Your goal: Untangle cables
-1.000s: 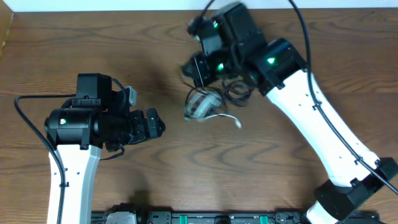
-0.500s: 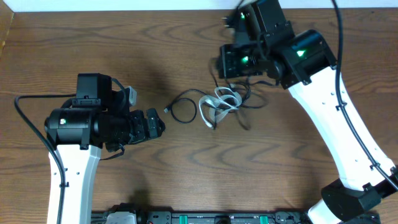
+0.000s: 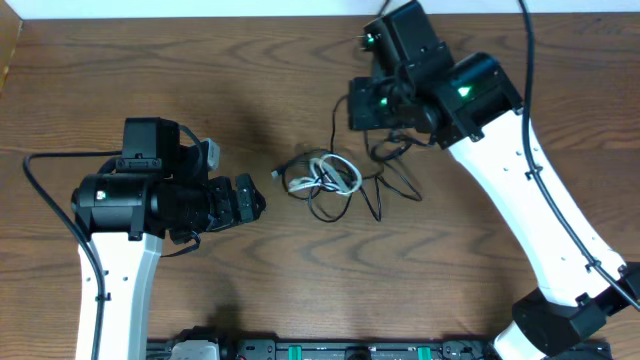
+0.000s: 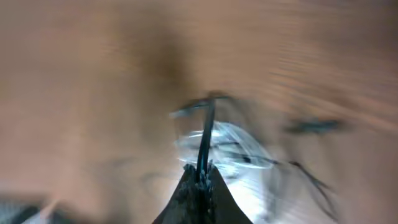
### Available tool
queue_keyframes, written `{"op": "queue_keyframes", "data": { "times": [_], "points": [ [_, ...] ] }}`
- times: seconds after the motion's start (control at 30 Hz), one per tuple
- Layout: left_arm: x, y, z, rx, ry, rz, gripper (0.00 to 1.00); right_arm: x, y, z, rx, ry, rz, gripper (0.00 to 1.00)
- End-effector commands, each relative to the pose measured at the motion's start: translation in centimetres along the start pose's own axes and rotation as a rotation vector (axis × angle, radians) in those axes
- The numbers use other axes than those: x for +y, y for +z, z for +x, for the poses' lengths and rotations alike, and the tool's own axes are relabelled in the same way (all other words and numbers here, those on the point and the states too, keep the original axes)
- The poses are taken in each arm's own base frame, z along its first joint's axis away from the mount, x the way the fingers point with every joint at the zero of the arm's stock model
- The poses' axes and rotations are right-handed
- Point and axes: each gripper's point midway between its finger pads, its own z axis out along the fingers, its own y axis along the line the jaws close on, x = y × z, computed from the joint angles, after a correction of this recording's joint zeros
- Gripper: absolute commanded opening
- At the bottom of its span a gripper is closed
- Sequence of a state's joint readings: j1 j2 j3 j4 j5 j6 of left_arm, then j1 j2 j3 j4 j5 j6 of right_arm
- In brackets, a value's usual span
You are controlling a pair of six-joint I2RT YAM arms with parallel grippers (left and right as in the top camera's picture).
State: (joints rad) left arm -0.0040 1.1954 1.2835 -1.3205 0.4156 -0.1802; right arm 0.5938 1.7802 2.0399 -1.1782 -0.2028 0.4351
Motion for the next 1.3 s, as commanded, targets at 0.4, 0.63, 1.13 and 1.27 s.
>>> {"op": "queue_keyframes", "data": {
  "times": [0.4, 0.63, 1.13, 1.27],
  "points": [
    [-0.3, -0.5, -0.4, -0.018, 0.014, -0.001, 0.98, -11.2, -1.5, -0.1, -0.106, 0.219, 0.545, 0.01],
    [-0.3, -0.5, -0.4, -0.019, 0.014, -0.001, 0.98, 4.1, 0.6, 3.8, 0.209, -0.128, -0.437, 0.01],
    [-0.3, -0.5, -0.4, -0.018, 0.014, -0.001, 0.98, -12.3, 3.2, 5.2, 0.136, 0.273, 0.44, 0.01],
    [-0.3, -0.5, -0.4, -0.018, 0.014, -0.001, 0.98, -6.4, 4.5, 6.4, 0.267, 0.114, 0.091, 0.01]
  ]
}}
